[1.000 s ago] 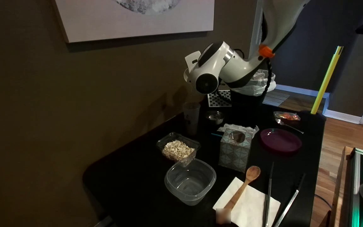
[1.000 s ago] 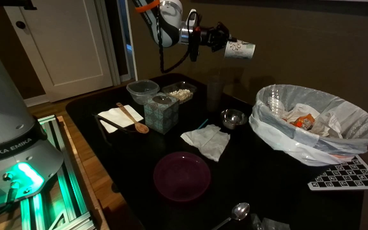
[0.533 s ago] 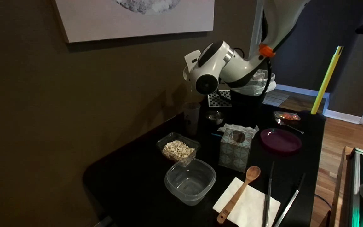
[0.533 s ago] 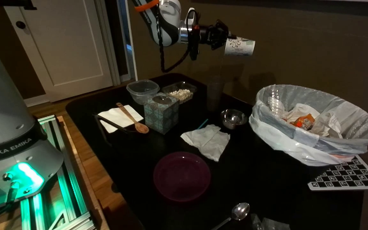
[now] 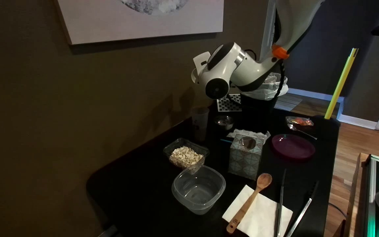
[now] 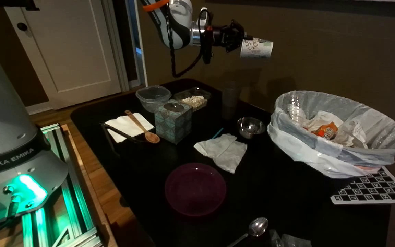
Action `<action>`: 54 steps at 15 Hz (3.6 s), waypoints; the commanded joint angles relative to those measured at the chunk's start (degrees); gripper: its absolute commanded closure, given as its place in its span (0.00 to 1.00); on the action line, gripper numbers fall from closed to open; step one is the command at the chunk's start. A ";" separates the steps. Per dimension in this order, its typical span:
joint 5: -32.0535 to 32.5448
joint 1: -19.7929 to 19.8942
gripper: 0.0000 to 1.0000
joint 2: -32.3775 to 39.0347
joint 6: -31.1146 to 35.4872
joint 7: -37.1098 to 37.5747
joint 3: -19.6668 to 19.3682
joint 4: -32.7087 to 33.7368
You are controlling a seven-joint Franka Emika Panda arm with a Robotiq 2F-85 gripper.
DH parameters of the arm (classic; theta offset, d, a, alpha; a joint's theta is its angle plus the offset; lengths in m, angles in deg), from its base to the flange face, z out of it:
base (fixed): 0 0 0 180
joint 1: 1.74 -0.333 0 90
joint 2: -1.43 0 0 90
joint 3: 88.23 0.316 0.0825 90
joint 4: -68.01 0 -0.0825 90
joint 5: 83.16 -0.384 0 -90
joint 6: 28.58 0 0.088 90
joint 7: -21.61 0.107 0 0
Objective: Pour the contents of the paper cup into the plastic cup
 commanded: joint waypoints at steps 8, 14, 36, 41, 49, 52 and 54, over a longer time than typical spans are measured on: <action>-0.09 0.99 0.99 -1.42 -0.18 1.75 0.73 -1.93; -9.79 5.31 0.99 -5.34 12.60 -1.68 1.25 -1.32; -100.49 18.78 0.99 -16.27 37.33 -81.28 6.24 -13.11; -112.51 15.41 0.99 -16.38 36.38 -91.22 2.64 -15.21; -110.92 12.86 0.99 -14.90 43.34 -94.01 -2.60 -20.54; -113.03 13.35 0.99 -13.57 51.40 -94.61 -3.29 -22.86; -116.70 14.47 0.99 -11.99 55.83 -95.74 -2.21 -23.71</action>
